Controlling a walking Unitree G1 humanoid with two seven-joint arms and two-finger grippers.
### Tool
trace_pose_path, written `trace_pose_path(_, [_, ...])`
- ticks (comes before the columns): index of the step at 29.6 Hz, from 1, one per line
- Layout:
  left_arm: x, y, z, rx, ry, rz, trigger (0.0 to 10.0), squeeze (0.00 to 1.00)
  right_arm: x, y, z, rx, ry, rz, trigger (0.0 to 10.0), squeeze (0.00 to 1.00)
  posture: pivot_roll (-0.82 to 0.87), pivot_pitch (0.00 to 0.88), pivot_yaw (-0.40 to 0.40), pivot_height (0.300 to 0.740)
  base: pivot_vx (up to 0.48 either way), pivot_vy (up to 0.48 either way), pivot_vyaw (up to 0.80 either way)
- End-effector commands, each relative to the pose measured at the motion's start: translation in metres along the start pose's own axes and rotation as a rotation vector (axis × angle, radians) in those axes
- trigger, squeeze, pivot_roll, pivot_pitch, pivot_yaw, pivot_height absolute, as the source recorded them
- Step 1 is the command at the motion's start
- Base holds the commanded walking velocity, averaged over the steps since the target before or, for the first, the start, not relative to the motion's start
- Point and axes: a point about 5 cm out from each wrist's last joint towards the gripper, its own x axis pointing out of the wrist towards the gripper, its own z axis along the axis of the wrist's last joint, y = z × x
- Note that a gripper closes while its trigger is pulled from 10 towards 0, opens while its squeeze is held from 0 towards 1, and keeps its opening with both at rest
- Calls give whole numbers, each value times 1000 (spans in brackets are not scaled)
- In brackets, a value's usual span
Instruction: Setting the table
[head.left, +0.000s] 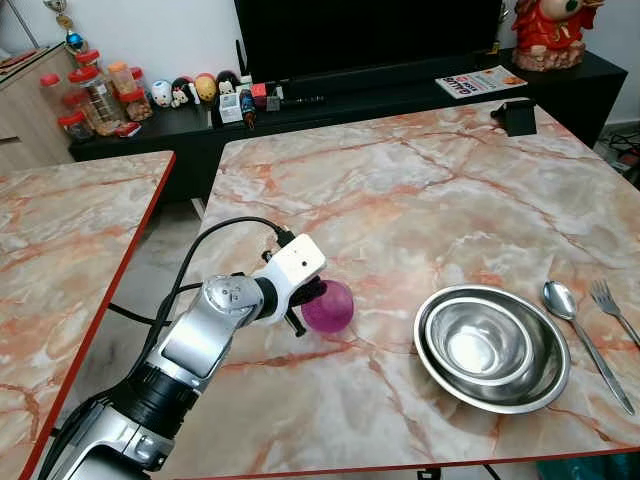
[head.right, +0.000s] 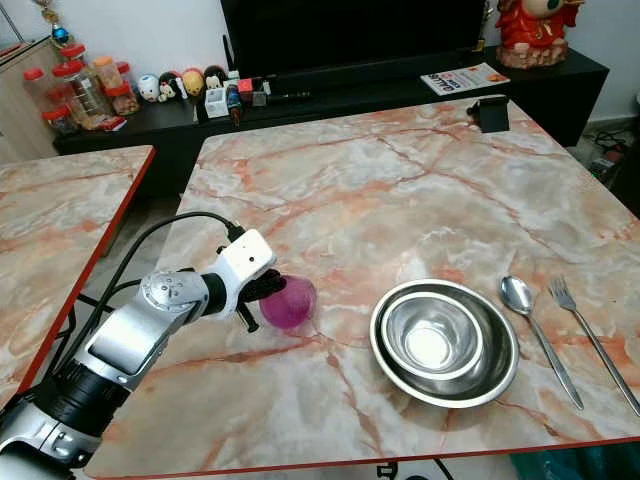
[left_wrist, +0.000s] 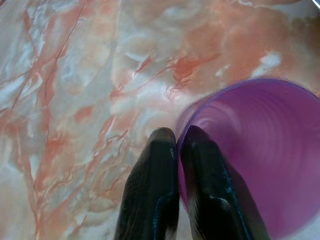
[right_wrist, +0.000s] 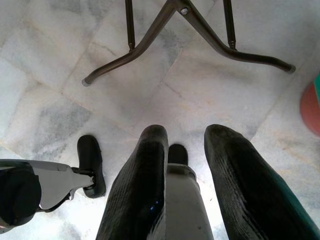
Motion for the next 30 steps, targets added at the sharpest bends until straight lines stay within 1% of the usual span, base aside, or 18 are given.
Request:
trace_pose_path(1, [-5,4,-2,-11,-1,-5,0,0,0,3,-2,8,5,3,10000,0,-14,0,137,740,0,0,0])
trace_pose_path(4, [-9,2,1,-50,-21,-54,0,0,0,4,-1,8,5,4,10000,0,-13,0,138,740,0,0,0])
trace_pose_path(6, [-9,2,1,-52,-22,-58,0,0,0,4,-1,8,5,4,10000,0,-13,0,138,740,0,0,0])
trace_pose_path(10, [-13,-1,-2,-41,6,-119,0,0,0,4,-1,9,5,6,10000,0,-9,0,143,740,0,0,0])
trace_pose_path(11, [-14,-1,-2,-24,18,-127,3216,0,0,5,-1,10,5,6,10000,0,-9,0,144,740,0,0,0])
trace_pose_path(13, [-15,-1,-1,-17,22,-131,3216,0,0,5,-1,11,5,6,10000,0,-9,0,144,740,0,0,0])
trace_pose_path(14, [-16,0,2,0,27,-134,10000,0,0,5,-1,11,6,7,10000,0,-5,0,144,740,0,0,0])
trace_pose_path(15, [-16,1,3,5,28,-135,10000,0,0,5,-1,11,6,7,10000,0,-5,0,144,740,0,0,0])
trace_pose_path(18, [-19,4,6,57,44,-142,10000,0,0,5,-1,11,8,8,10000,0,1,0,146,740,0,0,0])
trace_pose_path(19, [-20,5,7,93,57,-154,10000,0,0,5,-1,10,8,9,10000,0,7,0,147,740,0,0,0])
trace_pose_path(21, [-20,6,9,125,62,-166,10000,0,0,5,-1,8,8,10,10000,0,10,0,148,740,0,0,0])
trace_pose_path(24, [-16,8,15,128,52,-173,10000,0,0,6,0,9,5,12,10000,0,11,0,153,740,0,0,0])
trace_pose_path(26, [-8,9,20,146,54,-196,10000,0,0,8,0,15,5,12,10000,0,14,0,160,740,0,0,0])
trace_pose_path(27, [-8,9,20,146,54,-196,10000,0,0,8,0,15,5,12,10000,0,14,0,160,740,0,0,0])
trace_pose_path(30, [0,6,26,135,36,-234,10000,0,0,8,0,25,6,11,10000,0,6,0,167,740,0,0,0])
